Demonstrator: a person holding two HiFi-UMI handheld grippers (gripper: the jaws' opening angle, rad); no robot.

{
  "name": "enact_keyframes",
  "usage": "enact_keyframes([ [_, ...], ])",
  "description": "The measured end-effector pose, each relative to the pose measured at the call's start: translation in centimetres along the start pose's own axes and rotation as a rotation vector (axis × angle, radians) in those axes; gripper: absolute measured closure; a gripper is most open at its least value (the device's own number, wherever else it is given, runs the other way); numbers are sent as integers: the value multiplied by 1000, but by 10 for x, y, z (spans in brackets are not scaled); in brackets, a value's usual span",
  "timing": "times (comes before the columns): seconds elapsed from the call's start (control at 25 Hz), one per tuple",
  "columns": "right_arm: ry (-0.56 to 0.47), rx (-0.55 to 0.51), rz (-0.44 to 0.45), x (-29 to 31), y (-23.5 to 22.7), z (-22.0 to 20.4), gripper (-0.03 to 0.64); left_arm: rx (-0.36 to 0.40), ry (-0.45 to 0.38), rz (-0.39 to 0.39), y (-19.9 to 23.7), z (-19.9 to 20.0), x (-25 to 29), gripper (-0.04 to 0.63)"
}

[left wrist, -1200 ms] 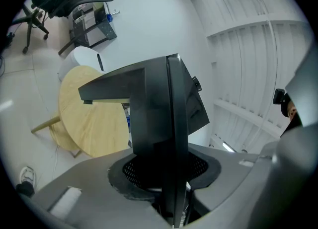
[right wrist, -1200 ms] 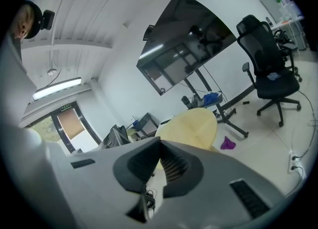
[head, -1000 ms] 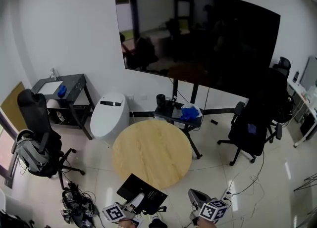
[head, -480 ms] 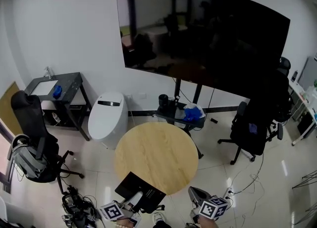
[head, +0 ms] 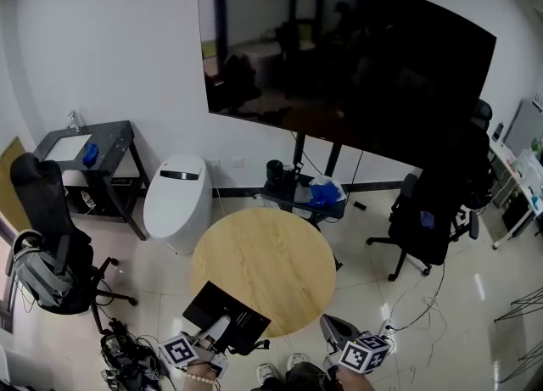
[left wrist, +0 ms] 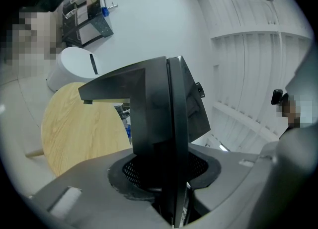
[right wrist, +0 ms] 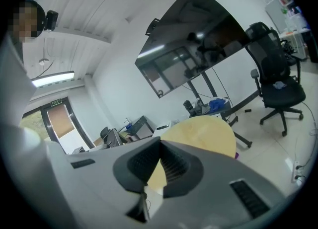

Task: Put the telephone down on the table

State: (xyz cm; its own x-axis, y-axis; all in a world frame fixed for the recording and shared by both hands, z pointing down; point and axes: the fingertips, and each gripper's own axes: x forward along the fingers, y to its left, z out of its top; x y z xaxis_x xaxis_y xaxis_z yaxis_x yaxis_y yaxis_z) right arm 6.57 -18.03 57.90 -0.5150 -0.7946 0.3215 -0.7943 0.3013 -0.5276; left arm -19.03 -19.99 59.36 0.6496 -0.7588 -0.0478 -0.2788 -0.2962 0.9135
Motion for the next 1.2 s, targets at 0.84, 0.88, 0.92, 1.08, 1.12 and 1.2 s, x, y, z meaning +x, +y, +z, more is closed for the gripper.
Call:
enact_keyframes([
  [0.84, 34, 7, 4, 57, -50, 27, 606, 50, 382, 75, 90, -34, 111, 425],
  [0.88, 35, 9, 1, 60, -54, 30, 606, 55, 401, 76, 95, -36, 117, 425],
  [0.92, 36, 9, -3, 62, -59, 32, 606, 58, 419, 74, 99, -39, 124, 425],
  [1.08, 57, 5, -16, 76, -77, 36, 606, 63, 511, 68, 116, -48, 149, 425],
  [1.12, 64, 3, -18, 80, -80, 37, 604, 67, 538, 68, 120, -50, 156, 425],
  [1.2, 72, 3, -20, 87, -86, 40, 605, 74, 588, 78, 131, -55, 168, 425],
])
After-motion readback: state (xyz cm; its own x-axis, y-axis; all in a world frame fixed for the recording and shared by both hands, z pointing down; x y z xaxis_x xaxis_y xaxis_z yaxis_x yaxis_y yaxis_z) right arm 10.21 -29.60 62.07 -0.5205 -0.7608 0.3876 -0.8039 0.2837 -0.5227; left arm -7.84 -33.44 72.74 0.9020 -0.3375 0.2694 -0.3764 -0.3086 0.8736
